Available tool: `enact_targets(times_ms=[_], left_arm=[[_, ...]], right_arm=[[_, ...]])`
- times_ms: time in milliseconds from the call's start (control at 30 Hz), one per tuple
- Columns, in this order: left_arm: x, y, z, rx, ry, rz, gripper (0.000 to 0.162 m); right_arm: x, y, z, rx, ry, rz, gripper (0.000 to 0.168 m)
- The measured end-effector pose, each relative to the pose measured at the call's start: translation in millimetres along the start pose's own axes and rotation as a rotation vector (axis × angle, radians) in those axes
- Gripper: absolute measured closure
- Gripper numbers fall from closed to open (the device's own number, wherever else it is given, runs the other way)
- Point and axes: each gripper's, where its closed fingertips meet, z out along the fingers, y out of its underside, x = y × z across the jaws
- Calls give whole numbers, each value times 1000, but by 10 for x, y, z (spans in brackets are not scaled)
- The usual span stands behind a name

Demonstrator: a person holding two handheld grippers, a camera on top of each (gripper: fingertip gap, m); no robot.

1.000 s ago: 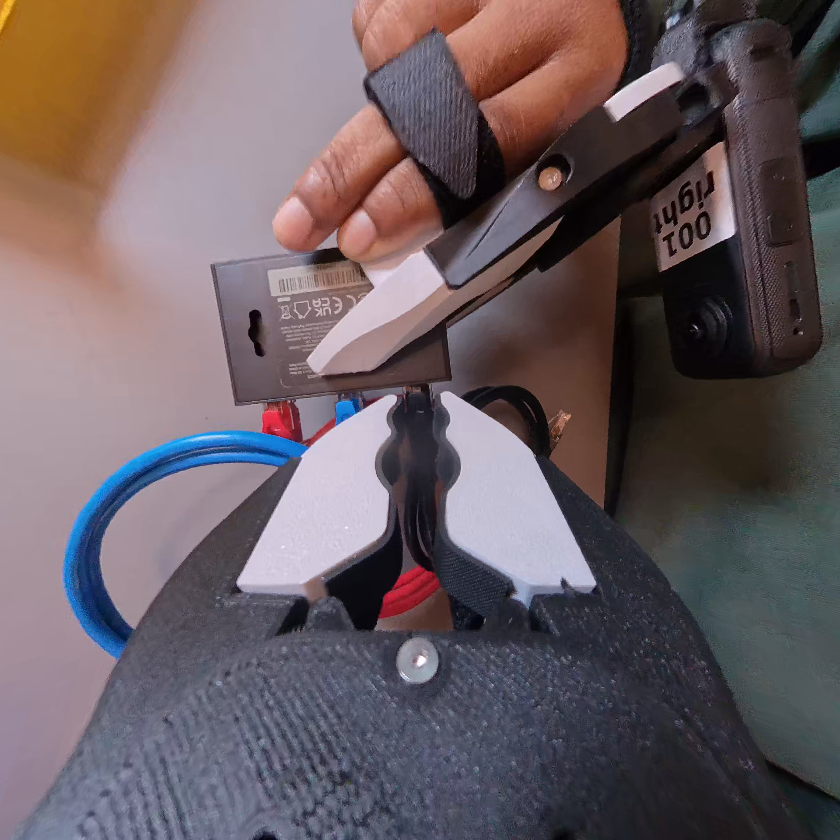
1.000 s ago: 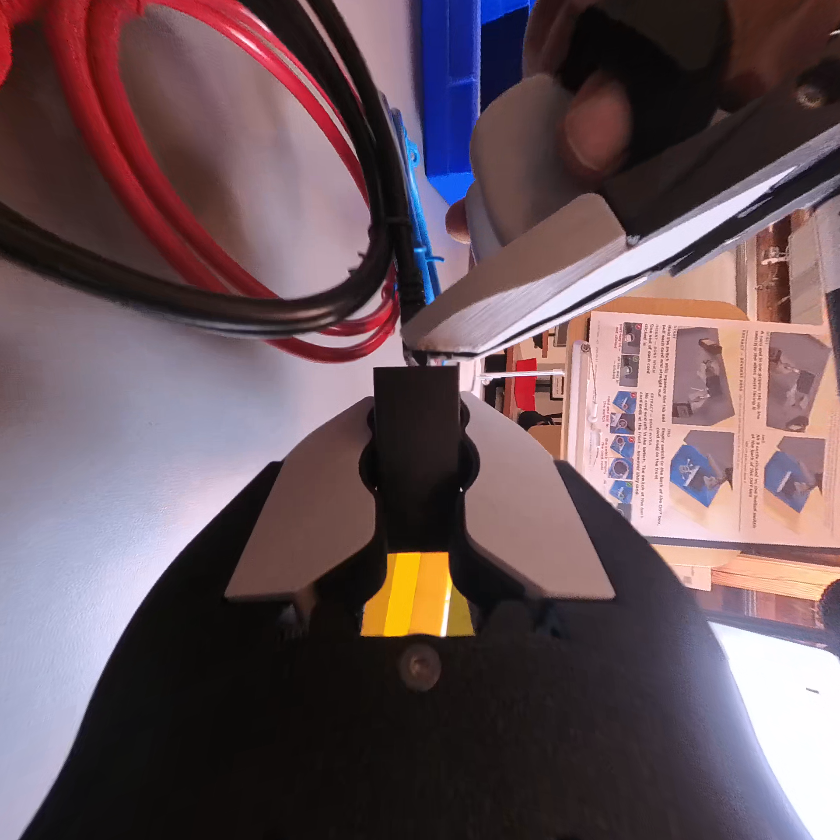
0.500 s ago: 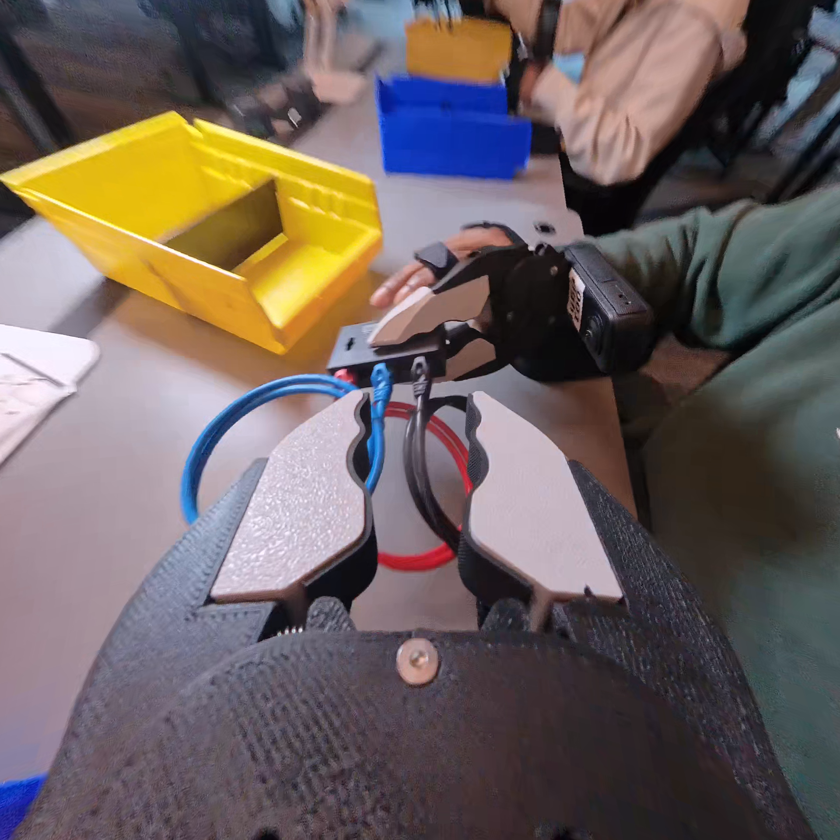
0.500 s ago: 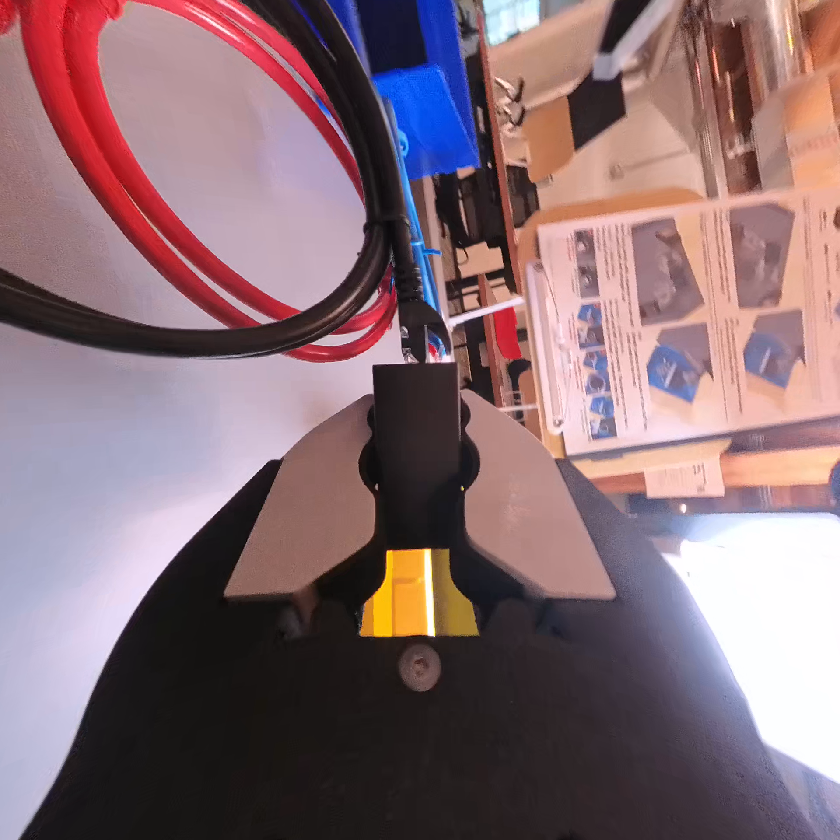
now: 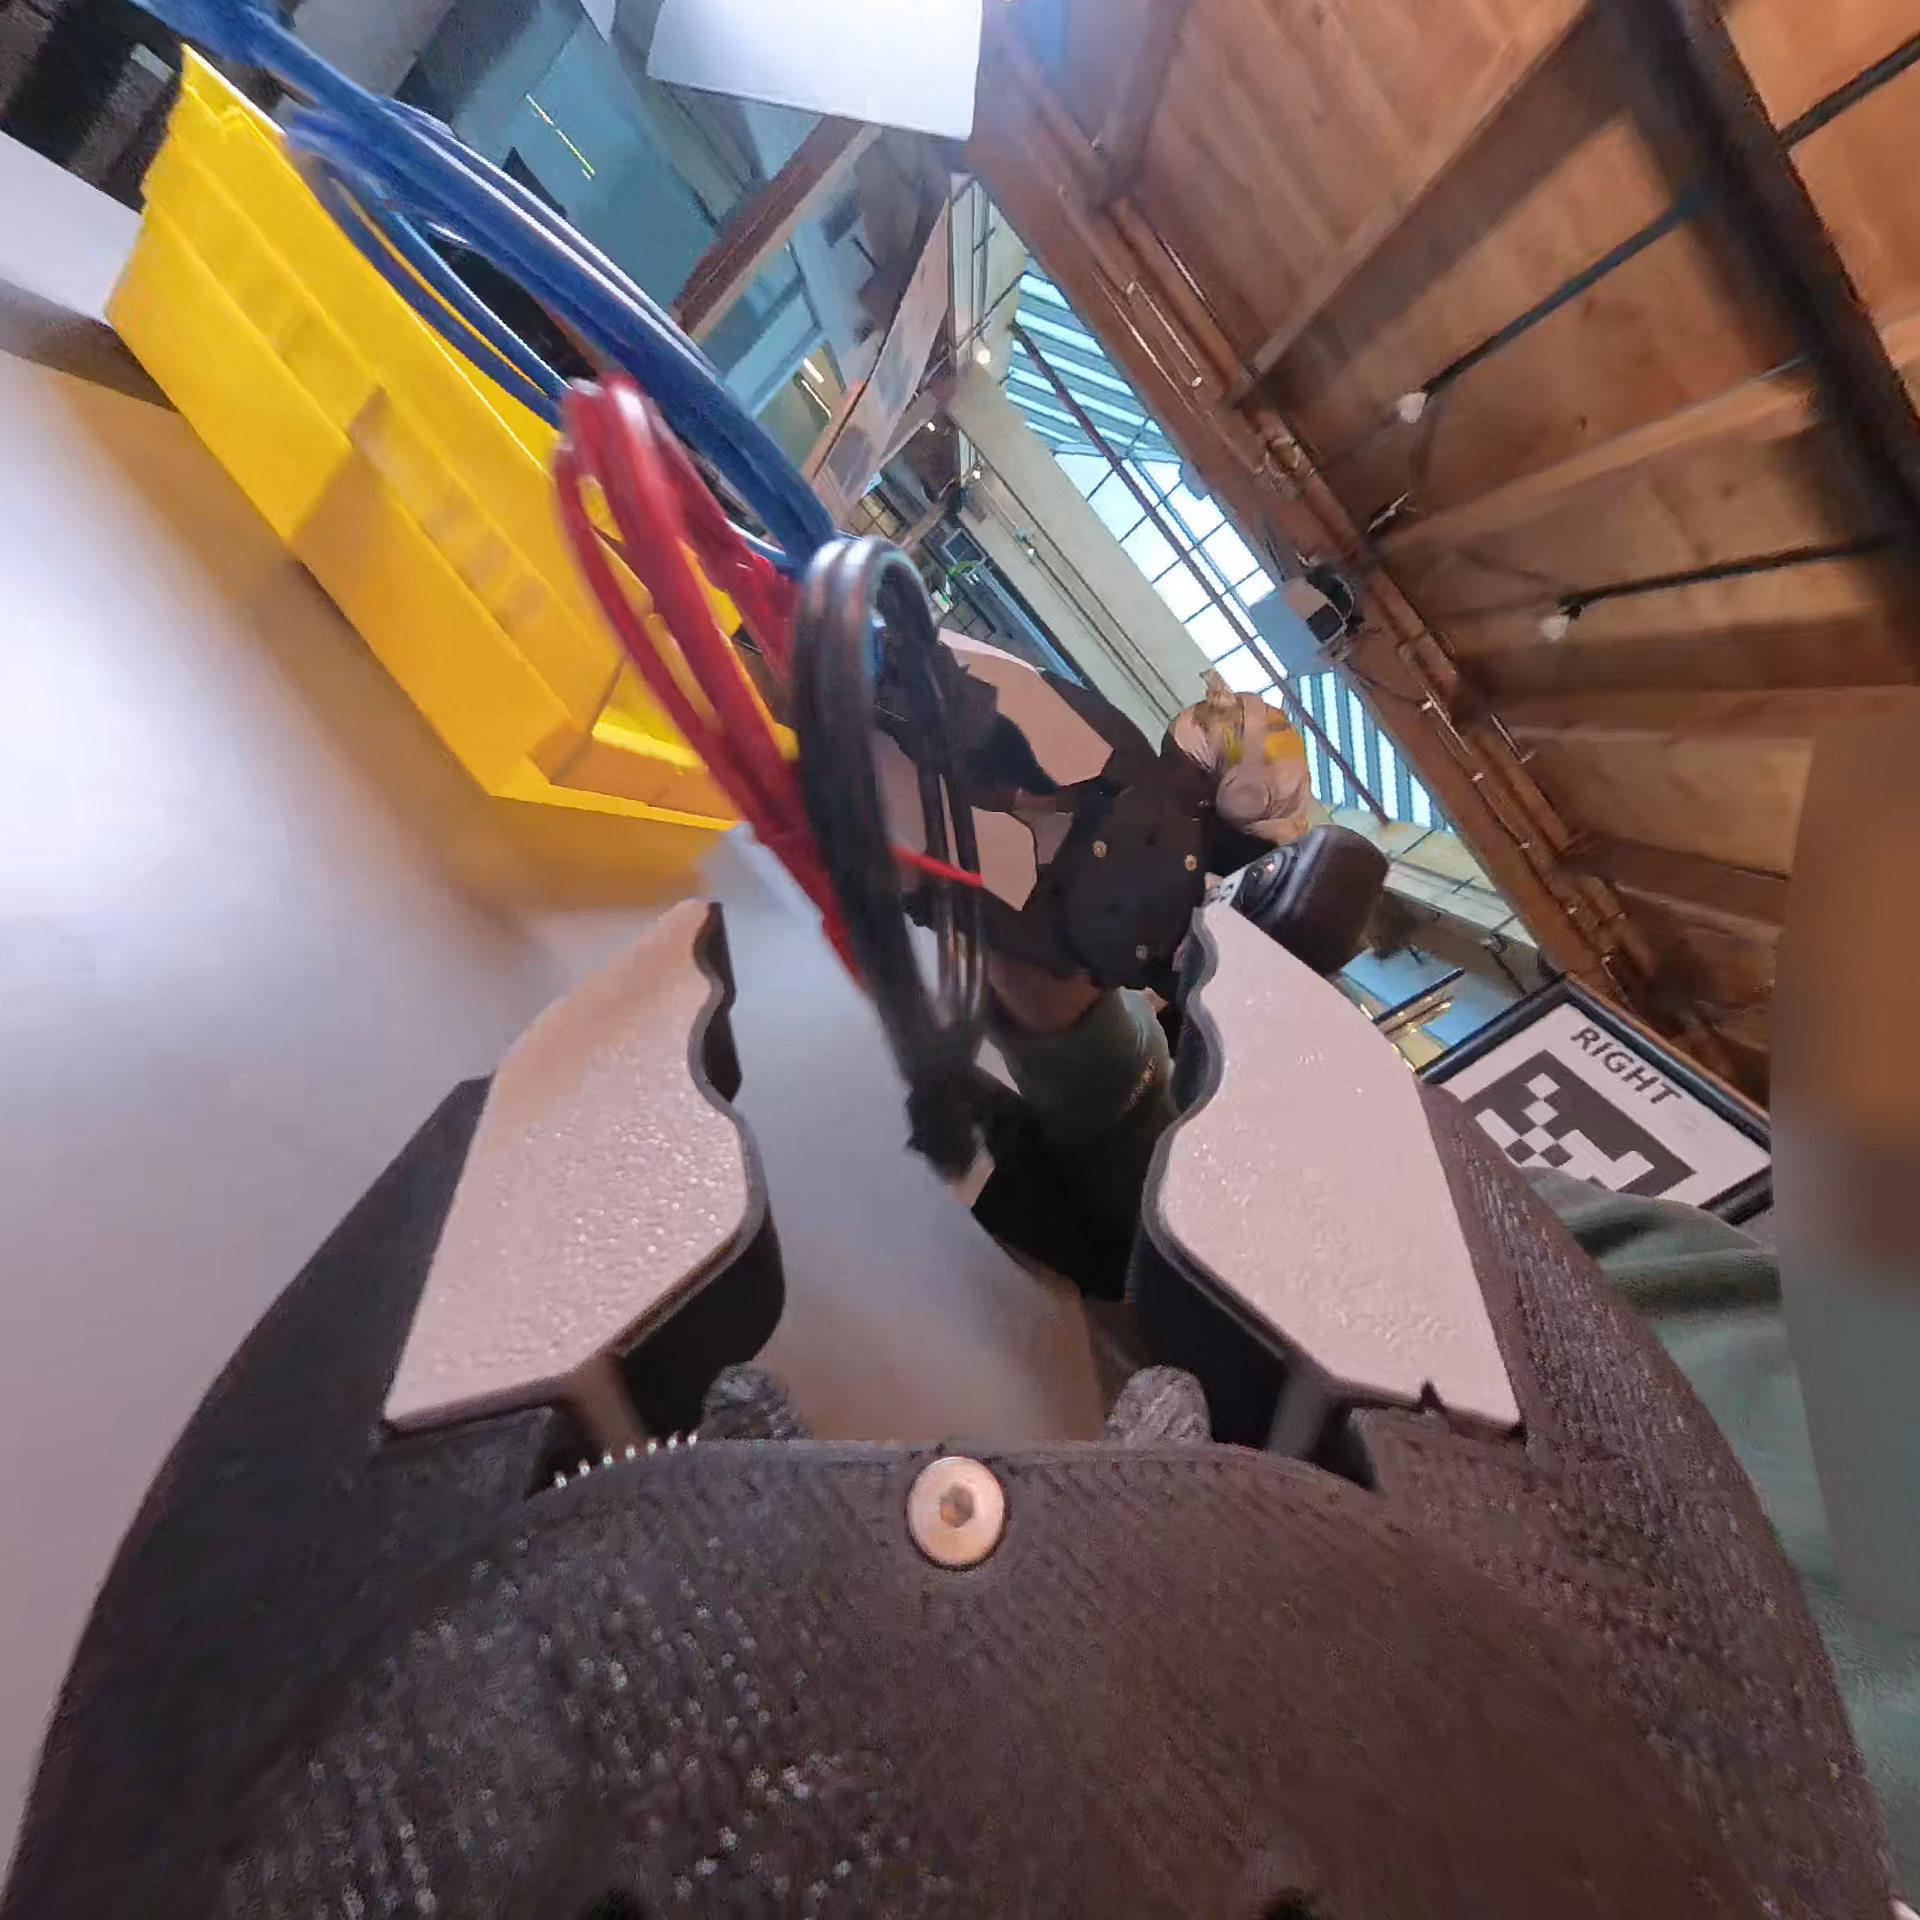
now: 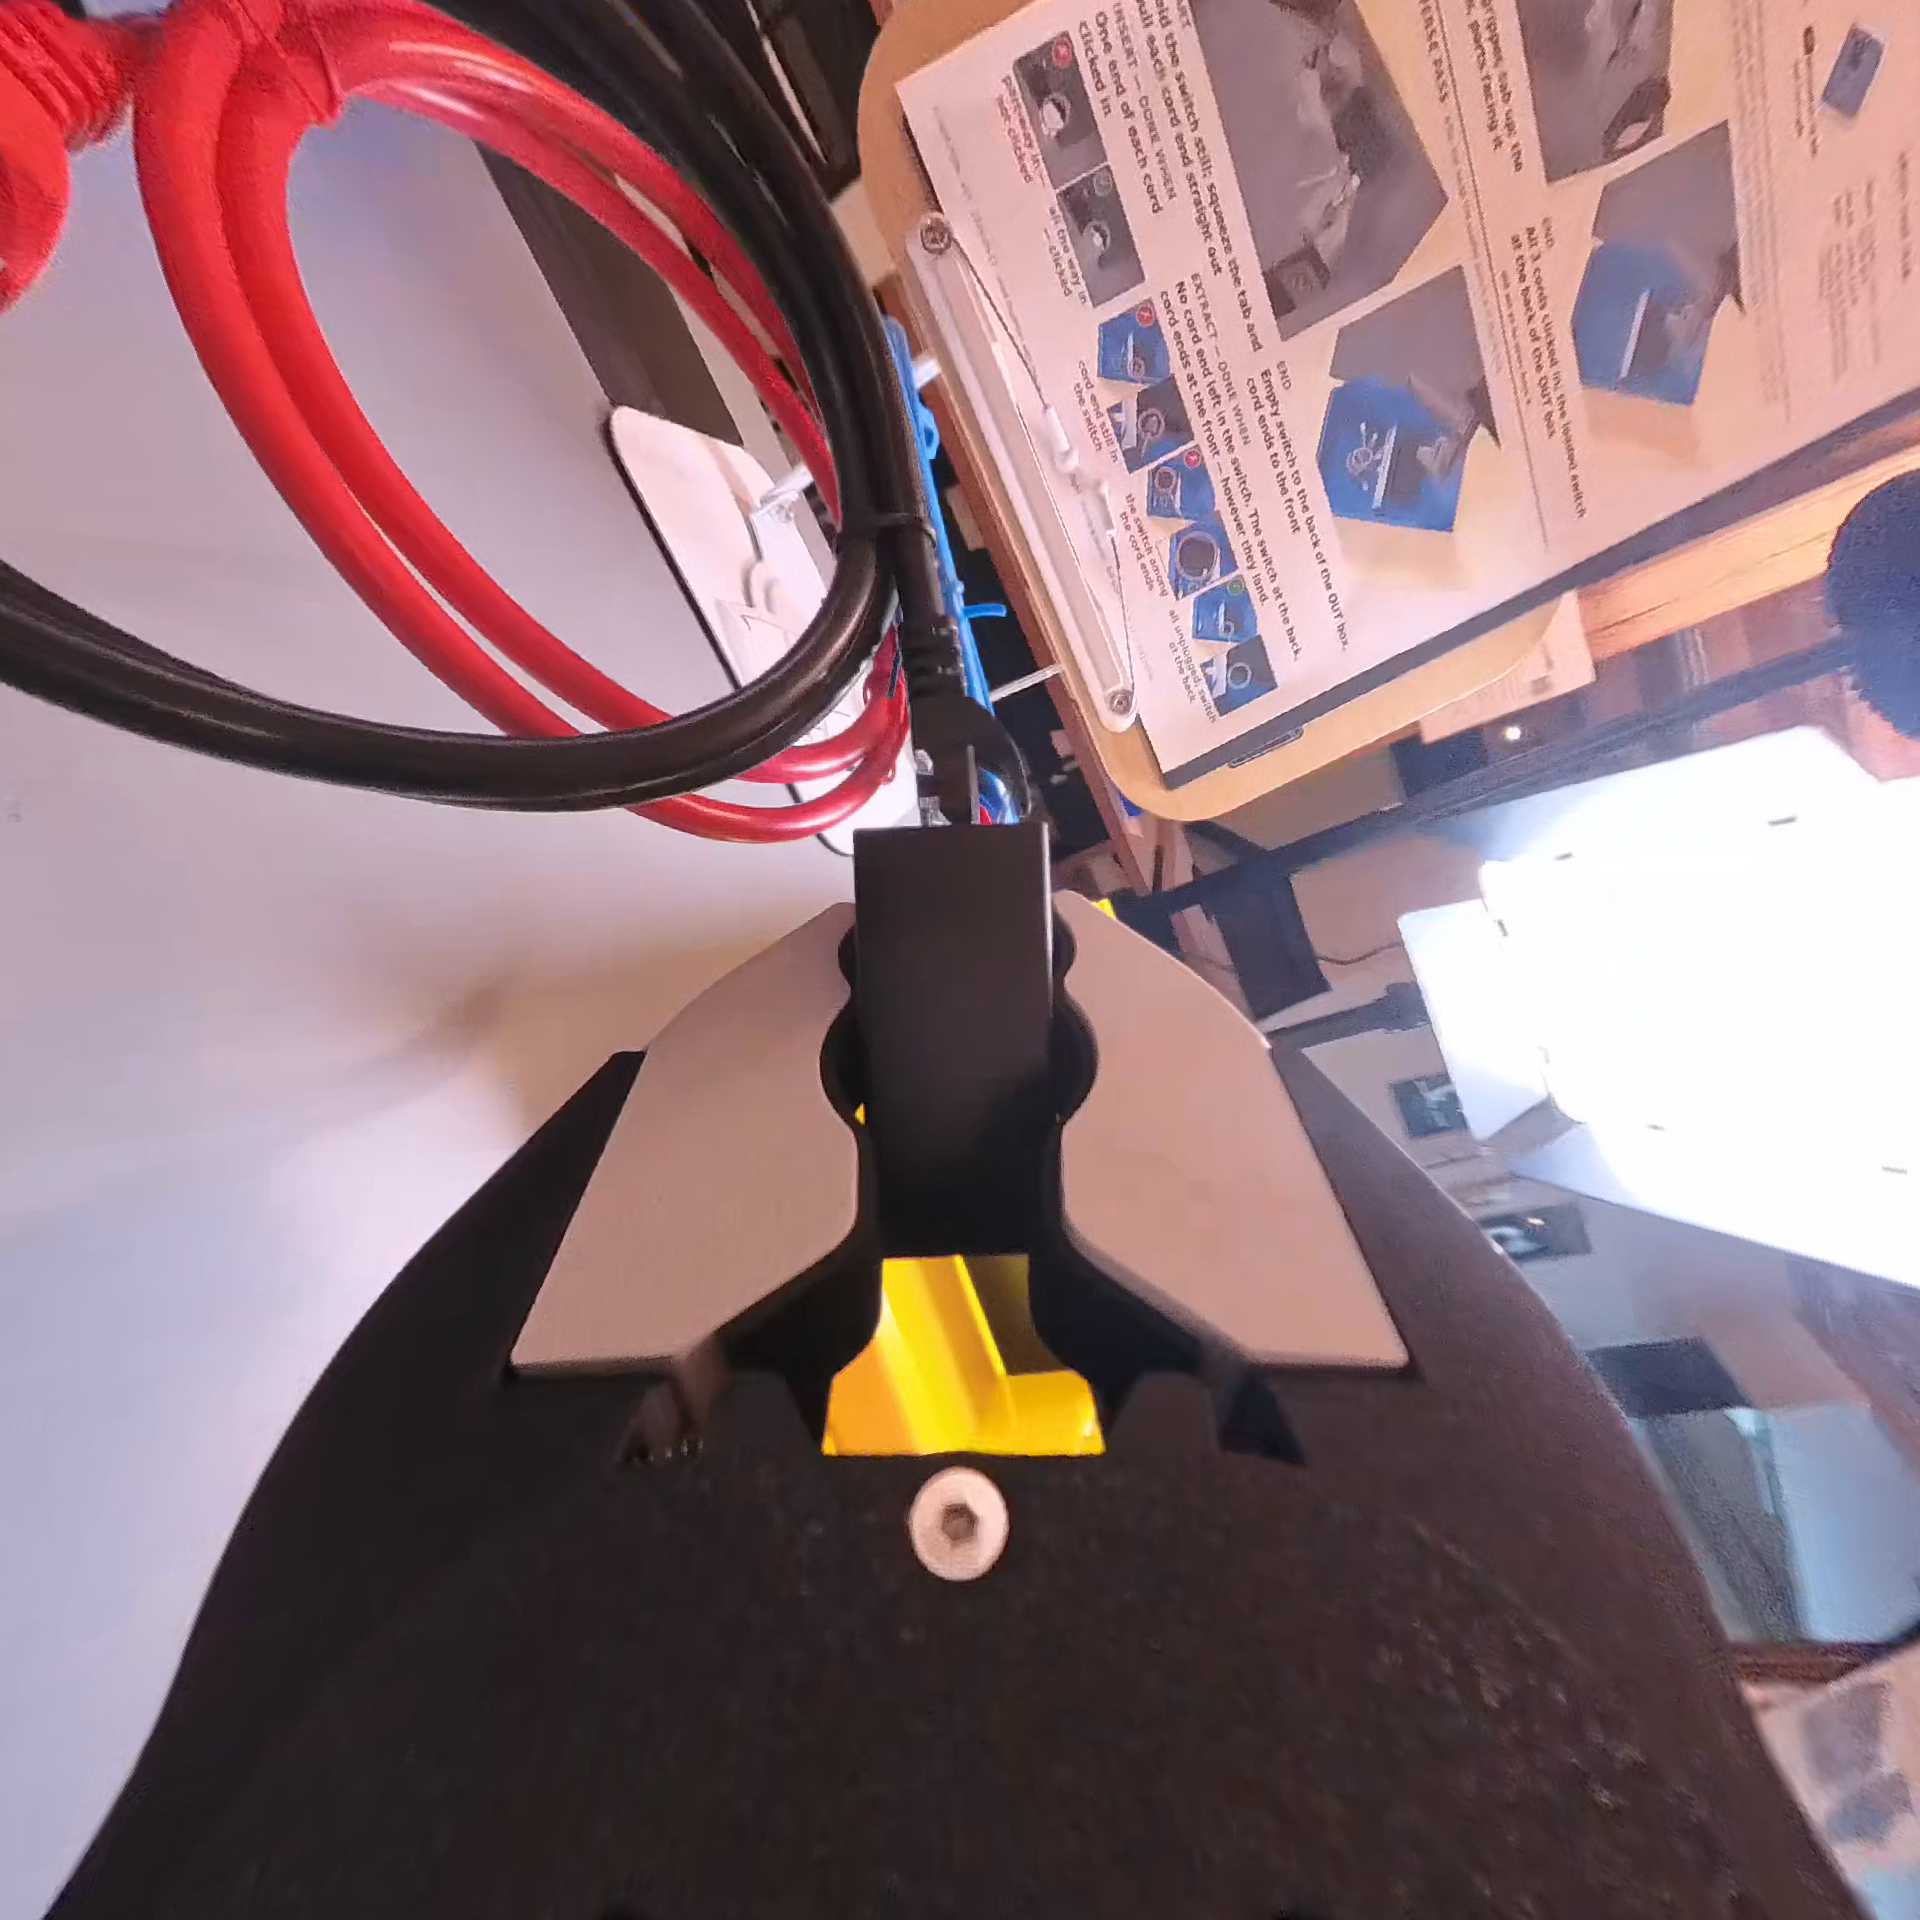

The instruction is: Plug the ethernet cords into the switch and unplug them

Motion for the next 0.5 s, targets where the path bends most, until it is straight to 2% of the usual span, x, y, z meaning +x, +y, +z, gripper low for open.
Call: enact_targets(times_ms=[67,133,200,267,367,500], left_arm=[[5,21,184,-12,-2,-7,81],[-232,11,241,-34,-163,111,120],[-371,-123,201,-20,-233,168,134],[-342,-227,181,-40,-178,125,147],[-250,-302,211,-110,-161,214,152],[-66,-369,284,-251,-159,416,154]], right_arm=[[-31,-93,11,-15,35,-68,139],[-107,-213,-20,-3,30,-106,139],[-155,-300,-65,-1,20,-96,139],[-202,-249,-57,-49,-36,-46,139],[-315,-120,-56,-129,-137,29,132],[-406,-103,-147,-116,-232,146,119]])
